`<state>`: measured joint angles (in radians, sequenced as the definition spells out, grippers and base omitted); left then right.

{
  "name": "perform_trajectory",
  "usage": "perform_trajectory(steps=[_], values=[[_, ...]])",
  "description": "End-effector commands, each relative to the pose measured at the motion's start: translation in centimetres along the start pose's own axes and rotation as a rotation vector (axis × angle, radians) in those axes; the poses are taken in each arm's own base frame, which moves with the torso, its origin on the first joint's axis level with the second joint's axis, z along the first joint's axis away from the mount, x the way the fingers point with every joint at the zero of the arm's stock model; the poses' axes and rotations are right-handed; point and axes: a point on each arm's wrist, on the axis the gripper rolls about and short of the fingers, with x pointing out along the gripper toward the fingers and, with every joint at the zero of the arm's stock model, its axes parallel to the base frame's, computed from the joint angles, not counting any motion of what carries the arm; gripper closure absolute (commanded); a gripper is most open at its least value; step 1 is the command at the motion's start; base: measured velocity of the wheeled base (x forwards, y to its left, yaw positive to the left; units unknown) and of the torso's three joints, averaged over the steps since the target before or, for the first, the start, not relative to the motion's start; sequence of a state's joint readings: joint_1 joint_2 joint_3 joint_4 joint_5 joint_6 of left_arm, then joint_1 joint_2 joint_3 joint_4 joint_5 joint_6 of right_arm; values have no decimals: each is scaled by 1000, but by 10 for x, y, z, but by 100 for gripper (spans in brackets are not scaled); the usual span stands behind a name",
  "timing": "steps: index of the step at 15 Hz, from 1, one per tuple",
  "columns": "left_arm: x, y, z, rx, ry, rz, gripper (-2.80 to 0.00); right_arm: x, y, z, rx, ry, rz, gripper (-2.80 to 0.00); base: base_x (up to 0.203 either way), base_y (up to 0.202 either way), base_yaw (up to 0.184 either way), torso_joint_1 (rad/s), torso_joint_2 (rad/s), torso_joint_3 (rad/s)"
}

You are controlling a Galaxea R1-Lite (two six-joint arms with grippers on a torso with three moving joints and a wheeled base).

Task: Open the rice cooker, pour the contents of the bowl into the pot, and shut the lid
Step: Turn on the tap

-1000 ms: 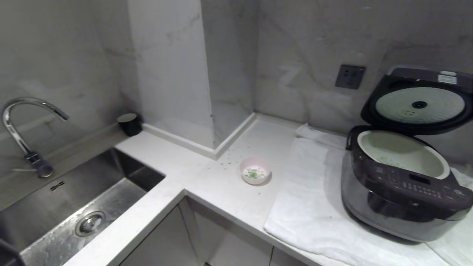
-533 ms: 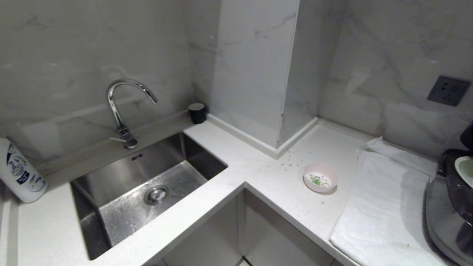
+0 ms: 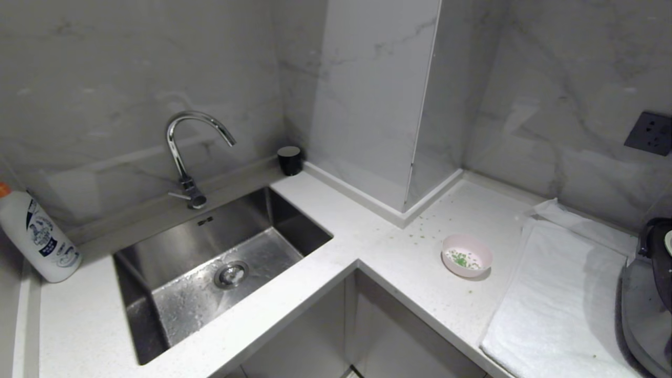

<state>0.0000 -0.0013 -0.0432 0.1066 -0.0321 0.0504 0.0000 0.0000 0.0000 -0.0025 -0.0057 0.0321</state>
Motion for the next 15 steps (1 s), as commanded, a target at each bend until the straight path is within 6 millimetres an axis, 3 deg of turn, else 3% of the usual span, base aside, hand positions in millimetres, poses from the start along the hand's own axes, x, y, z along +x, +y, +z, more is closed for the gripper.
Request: perform_trajectory(steps=[1,11,15], values=[[0,0,0,0,1,0,0,0,0,-1,0,2,-1,0,0,0,0,0,0,0],[0,0,0,-11,2,4,0,0,0,-1,0,2,0,0,0,0,0,0,0,0],[0,0,0,-11,1,4,0,0,0,-1,0,2,0,0,151,0,1,-1,3,2]])
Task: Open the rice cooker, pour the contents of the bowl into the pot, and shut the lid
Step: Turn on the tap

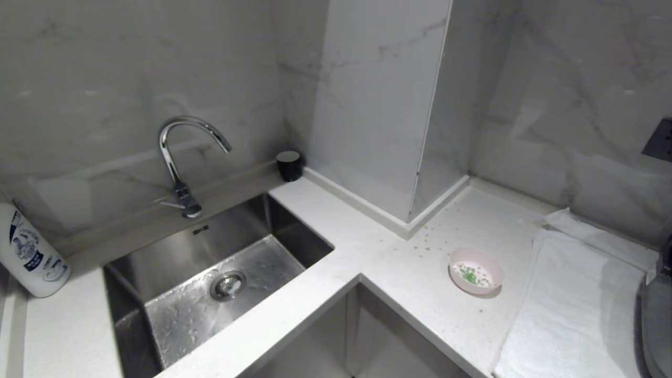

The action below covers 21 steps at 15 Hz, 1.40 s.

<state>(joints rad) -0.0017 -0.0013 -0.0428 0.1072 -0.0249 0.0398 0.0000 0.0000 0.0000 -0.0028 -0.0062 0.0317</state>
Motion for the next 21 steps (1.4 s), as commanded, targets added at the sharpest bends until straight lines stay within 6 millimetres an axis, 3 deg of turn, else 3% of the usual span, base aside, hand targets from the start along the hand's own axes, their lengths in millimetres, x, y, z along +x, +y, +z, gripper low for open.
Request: perform_trajectory(steps=[1,14,15,18,21], values=[[0,0,0,-5,0,-1,0,0,0,-1,0,3,-1,0,207,0,-2,8,-2,2],[0,1,0,-52,0,39,0,0,0,0,-17,-8,-3,0,23,0,0,1,0,0],[0,1,0,-52,0,39,0,-1,0,7,-21,-47,-17,0,0,0,0,0,0,0],[0,1,0,-52,0,39,0,-5,1,66,-22,-111,-30,0,0,0,0,0,0,0],[0,1,0,-51,0,37,0,44,4,127,-16,61,-13,0,0,0,0,0,0,0]])
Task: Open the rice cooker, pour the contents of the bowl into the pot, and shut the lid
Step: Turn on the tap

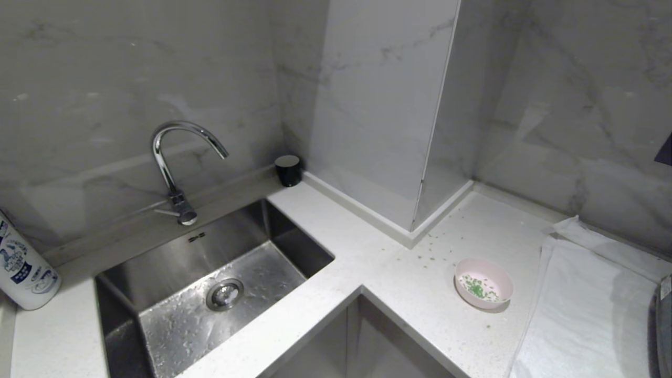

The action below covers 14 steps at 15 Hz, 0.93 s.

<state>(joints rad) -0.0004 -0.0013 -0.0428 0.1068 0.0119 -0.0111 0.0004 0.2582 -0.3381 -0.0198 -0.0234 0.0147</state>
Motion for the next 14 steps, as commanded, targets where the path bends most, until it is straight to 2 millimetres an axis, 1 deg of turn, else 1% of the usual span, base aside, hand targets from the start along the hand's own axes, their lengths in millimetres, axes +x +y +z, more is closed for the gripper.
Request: perform_trajectory(steps=[1,3,5,6,7,8,10,12,14], values=[[0,0,0,2,-1,1,0,71,2,36,1,230,8,0,0,0,0,0,0,0],[0,0,0,3,0,-1,0,132,5,48,12,397,18,0,0,0,0,0,0,0],[0,0,0,3,0,-1,0,191,9,51,50,580,24,0,0,0,0,0,0,0],[0,0,0,3,0,-1,0,217,13,47,67,685,26,0,0,0,0,0,0,0],[0,0,0,3,0,1,0,240,17,38,78,802,28,0,0,0,0,0,0,0],[0,0,0,3,0,1,0,258,22,25,83,899,28,0,0,0,0,0,0,0],[0,0,0,2,0,-1,0,288,31,-7,86,1077,26,0,0,0,0,0,0,0],[0,0,0,2,0,1,0,307,40,-35,92,1190,17,0,0,0,0,0,0,0],[0,0,0,2,0,-1,0,313,45,-58,88,1270,9,0,0,0,0,0,0,0]])
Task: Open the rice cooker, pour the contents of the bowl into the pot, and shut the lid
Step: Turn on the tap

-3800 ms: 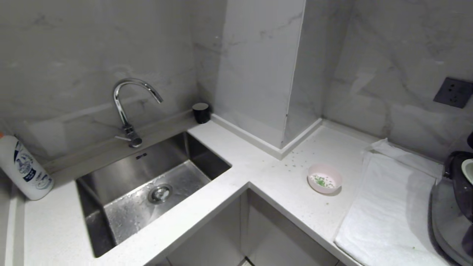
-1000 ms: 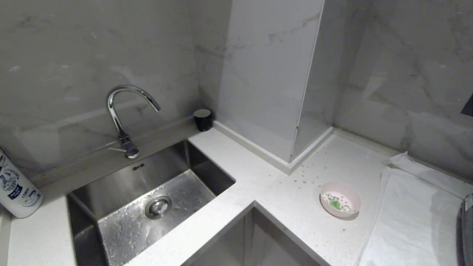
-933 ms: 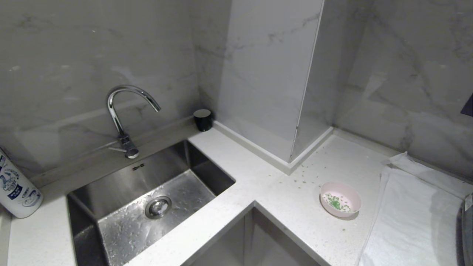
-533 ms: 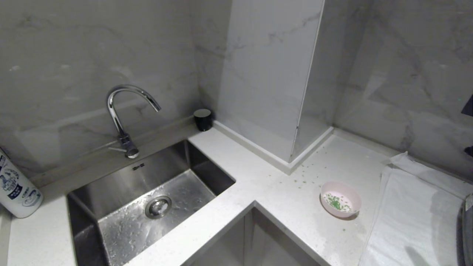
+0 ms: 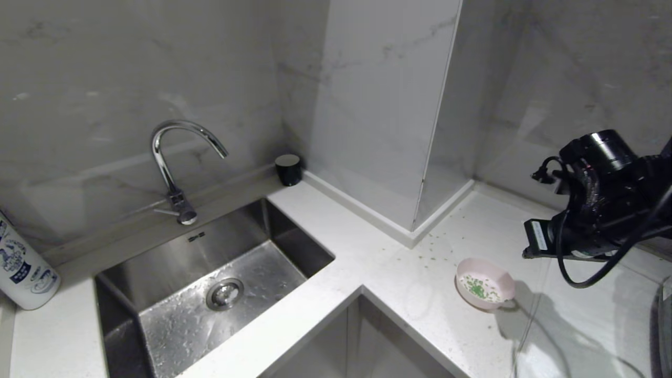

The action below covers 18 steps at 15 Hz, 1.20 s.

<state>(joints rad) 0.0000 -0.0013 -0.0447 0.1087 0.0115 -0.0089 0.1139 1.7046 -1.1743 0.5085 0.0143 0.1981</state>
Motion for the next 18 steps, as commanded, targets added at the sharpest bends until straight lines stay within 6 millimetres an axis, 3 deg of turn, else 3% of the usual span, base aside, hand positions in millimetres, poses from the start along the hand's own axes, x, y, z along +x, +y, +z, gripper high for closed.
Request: perform_trajectory(steps=[1,4,11,18], values=[[0,0,0,0,0,1,0,49,1,-6,-1,152,-26,0,0,0,0,0,0,0],[0,0,0,0,0,1,0,58,0,-12,-2,152,-26,0,0,0,0,0,0,0],[0,0,0,0,0,2,0,108,6,-7,-15,159,-42,0,0,0,0,0,0,0],[0,0,0,-3,0,4,0,139,-14,-5,29,170,-103,0,0,0,0,0,0,0]])
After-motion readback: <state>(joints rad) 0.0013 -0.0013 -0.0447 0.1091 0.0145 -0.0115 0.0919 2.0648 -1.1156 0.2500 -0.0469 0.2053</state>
